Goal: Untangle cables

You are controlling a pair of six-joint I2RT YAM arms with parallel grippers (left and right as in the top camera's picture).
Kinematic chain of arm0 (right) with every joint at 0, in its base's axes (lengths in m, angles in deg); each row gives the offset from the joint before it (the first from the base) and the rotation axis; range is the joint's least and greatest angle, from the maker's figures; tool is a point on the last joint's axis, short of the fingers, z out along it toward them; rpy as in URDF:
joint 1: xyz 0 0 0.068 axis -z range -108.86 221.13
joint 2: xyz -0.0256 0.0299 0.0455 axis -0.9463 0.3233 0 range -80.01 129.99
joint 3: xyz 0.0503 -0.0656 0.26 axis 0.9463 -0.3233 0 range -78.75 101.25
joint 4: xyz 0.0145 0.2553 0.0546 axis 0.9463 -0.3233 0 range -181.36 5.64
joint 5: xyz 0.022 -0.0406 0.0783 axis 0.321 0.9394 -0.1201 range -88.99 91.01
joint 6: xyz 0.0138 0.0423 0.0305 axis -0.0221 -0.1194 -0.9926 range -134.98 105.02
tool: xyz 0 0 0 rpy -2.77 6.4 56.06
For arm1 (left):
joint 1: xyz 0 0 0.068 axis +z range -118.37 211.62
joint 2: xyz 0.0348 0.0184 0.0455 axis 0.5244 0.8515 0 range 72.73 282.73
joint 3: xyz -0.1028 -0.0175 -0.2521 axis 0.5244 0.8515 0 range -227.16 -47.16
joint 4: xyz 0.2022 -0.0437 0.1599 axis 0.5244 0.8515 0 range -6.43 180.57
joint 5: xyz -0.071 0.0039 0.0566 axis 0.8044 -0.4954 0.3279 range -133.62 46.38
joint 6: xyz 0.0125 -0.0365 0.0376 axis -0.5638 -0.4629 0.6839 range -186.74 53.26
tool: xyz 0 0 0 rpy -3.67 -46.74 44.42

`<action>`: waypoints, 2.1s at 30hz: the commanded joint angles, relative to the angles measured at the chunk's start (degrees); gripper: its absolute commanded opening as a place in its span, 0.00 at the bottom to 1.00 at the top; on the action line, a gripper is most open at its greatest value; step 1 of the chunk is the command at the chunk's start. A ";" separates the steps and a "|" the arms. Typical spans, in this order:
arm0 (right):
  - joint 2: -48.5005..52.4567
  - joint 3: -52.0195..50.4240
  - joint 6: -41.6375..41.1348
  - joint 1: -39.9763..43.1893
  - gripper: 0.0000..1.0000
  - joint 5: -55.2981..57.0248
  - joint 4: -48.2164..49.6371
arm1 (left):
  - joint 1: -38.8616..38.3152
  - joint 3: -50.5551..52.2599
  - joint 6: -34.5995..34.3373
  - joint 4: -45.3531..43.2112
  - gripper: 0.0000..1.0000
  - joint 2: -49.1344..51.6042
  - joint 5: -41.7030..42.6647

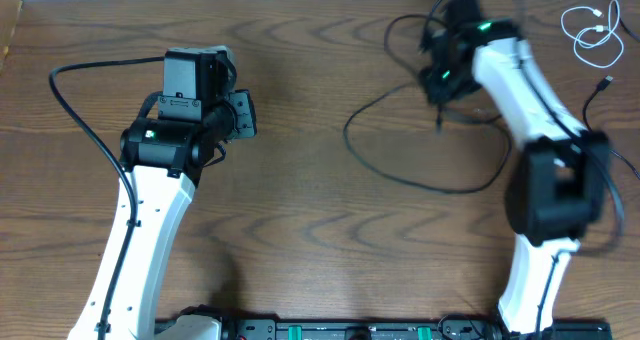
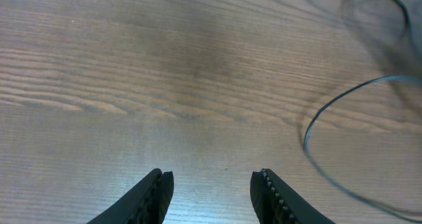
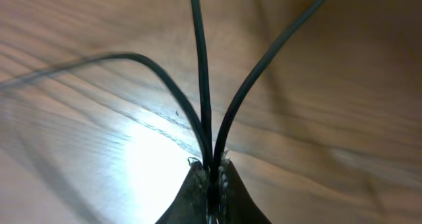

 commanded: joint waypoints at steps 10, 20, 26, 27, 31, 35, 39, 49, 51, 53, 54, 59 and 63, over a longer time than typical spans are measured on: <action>-31.45 8.48 -5.18 20.24 0.01 2.75 -1.22 | 0.02 -0.98 0.35 0.09 0.44 0.09 -0.72; -28.87 8.44 -11.19 38.40 0.01 8.81 -6.82 | 0.02 -0.98 0.35 0.07 0.44 0.09 -0.72; -22.08 8.44 -6.38 35.76 0.06 -0.74 -9.77 | 0.02 -0.98 0.35 -0.17 0.44 0.09 -0.72; -20.81 8.44 -6.38 34.75 0.13 -0.74 -10.75 | 0.02 -0.98 0.35 -0.15 0.44 0.09 -0.72; -15.80 8.44 -6.36 30.75 0.34 -0.74 -14.80 | 0.02 -0.98 0.35 -0.33 0.44 0.09 -0.72; -10.54 8.41 -3.08 27.50 0.51 -0.57 -16.61 | 0.02 -0.98 0.31 -0.48 0.44 0.09 -0.70; -3.89 8.41 1.25 24.30 0.62 -0.61 -18.56 | 0.02 -0.98 0.33 -0.48 0.44 0.09 -0.70; 8.74 8.37 4.55 19.54 0.68 -0.57 -21.35 | 0.02 -0.98 0.35 -0.48 0.44 0.09 -0.72; 9.60 8.35 4.04 19.21 0.70 -0.57 -21.44 | 0.02 -0.98 0.35 -0.50 0.44 0.09 -0.72; 9.86 8.35 2.56 18.97 0.70 -0.57 -21.35 | 0.02 -0.98 0.35 -0.50 0.44 0.09 -0.72; 9.86 8.35 2.54 18.84 0.70 -0.59 -21.22 | 0.02 -0.98 0.35 -0.52 0.44 0.09 -0.72; 9.86 8.35 -8.35 18.53 0.70 -0.59 -18.36 | 0.02 -0.98 0.33 -1.40 0.44 0.11 -0.72; 9.86 8.35 -27.34 17.66 0.64 -1.77 -16.79 | 0.02 -0.98 0.28 -1.38 0.44 0.11 -0.72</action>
